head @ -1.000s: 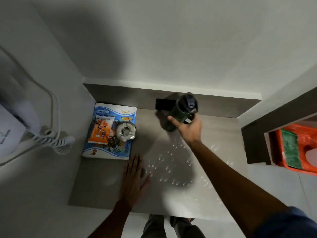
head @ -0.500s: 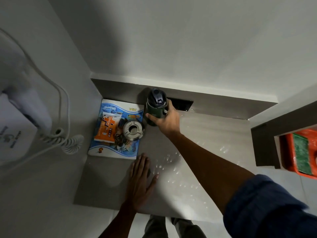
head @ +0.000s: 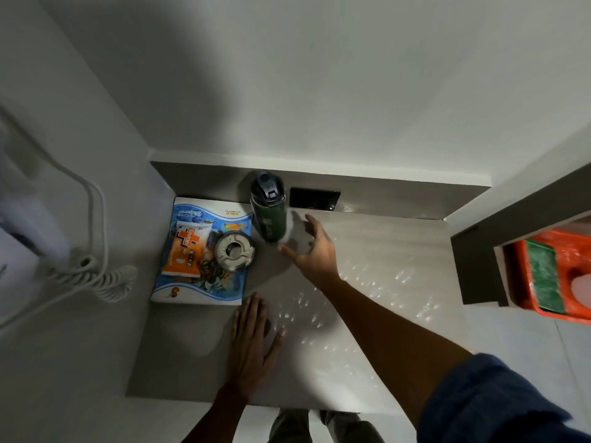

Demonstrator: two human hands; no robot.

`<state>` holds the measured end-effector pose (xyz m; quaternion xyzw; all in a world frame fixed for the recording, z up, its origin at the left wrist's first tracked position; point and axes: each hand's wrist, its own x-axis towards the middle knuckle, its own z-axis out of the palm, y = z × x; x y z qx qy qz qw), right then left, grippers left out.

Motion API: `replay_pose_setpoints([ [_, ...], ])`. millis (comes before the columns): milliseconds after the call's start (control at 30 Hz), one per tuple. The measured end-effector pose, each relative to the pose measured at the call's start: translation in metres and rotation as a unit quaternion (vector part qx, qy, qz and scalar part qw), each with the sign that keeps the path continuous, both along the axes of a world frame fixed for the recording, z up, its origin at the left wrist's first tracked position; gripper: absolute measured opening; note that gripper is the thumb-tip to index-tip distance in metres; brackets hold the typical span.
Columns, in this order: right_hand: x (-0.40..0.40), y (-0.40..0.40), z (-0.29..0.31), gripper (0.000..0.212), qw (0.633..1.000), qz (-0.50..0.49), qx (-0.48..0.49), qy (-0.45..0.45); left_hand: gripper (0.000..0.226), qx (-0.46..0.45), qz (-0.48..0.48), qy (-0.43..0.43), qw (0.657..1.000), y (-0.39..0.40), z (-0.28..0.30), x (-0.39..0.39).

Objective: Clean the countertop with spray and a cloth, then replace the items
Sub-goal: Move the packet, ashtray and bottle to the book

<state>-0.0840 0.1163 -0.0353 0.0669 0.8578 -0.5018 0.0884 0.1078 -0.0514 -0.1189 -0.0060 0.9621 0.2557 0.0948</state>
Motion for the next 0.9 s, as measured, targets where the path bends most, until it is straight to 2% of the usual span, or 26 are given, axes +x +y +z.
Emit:
replay_pose_setpoints([
  [100,0.022,0.038,-0.002,0.110,1.000,-0.003,0.011,-0.017,0.095,0.019,0.009,0.002,1.000,0.006,0.004,-0.003],
  [233,0.040,0.094,0.005,0.116,0.999,-0.040,0.012,-0.031,0.092,-0.001,-0.038,-0.008,0.999,0.027,0.014,-0.015],
  [367,0.049,0.154,0.010,0.104,0.996,-0.084,0.021,-0.020,0.104,0.007,-0.048,-0.017,0.999,0.067,0.023,-0.033],
  [500,0.061,0.208,0.013,0.100,0.991,-0.131,0.038,-0.006,0.091,0.018,-0.098,0.010,0.995,0.109,0.026,-0.045],
  [567,0.067,0.234,0.013,0.097,0.988,-0.150,0.047,-0.002,0.093,0.023,-0.111,0.004,0.994,0.132,0.025,-0.050],
  [633,0.076,0.263,0.011,0.095,0.985,-0.168,0.051,-0.002,0.099,0.015,-0.128,-0.004,0.992,0.157,0.023,-0.055],
  [900,0.114,0.378,0.011,0.089,0.956,-0.292,0.025,0.016,0.093,-0.045,-0.221,0.007,0.974,0.258,0.018,-0.068],
])
